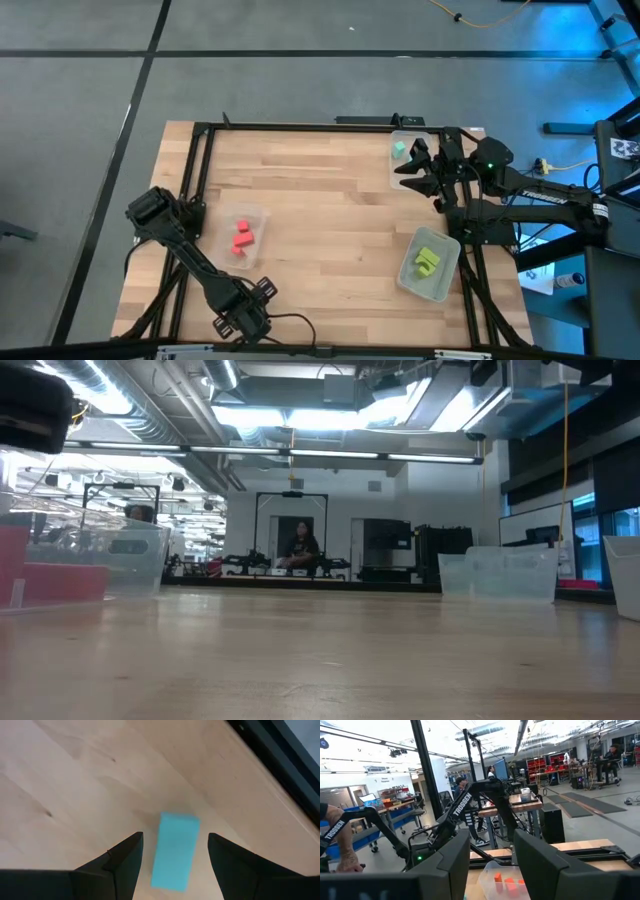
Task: Sort & place blocks by color
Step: Put the light blue block into the top transparent bin
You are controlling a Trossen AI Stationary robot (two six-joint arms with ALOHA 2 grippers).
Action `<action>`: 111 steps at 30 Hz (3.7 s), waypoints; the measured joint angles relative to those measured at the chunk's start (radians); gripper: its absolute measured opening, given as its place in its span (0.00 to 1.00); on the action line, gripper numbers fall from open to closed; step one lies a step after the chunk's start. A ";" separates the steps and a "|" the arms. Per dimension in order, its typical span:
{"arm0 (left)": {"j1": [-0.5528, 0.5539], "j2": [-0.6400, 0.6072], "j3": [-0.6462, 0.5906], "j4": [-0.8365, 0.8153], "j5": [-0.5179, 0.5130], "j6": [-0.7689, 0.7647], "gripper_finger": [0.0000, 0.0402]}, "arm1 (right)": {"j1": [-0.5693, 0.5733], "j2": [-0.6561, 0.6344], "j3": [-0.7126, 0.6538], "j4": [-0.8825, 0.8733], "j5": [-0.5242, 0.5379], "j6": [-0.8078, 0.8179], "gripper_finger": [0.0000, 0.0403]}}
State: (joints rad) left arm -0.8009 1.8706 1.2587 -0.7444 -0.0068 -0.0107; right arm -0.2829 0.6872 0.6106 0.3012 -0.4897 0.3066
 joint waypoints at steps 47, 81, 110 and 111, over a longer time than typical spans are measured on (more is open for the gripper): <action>0.338 -0.637 -0.082 0.423 -0.675 -0.221 0.29 | 0.001 0.032 0.000 0.011 0.087 0.196 0.39; 0.995 -0.430 -0.349 1.617 0.152 -0.375 0.29 | 0.062 0.563 0.275 0.068 0.004 0.055 0.71; 0.910 -0.388 -0.334 1.597 0.022 -0.241 0.29 | 0.100 0.586 0.311 -0.012 0.168 -0.022 0.66; 0.909 -0.388 -0.334 1.599 0.024 -0.241 0.29 | 0.099 0.586 0.311 -0.016 0.168 -0.022 0.66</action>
State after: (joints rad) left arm 0.1085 1.4822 0.9249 0.8543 0.0170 -0.2520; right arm -0.1837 1.2728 0.9215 0.2854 -0.3218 0.2847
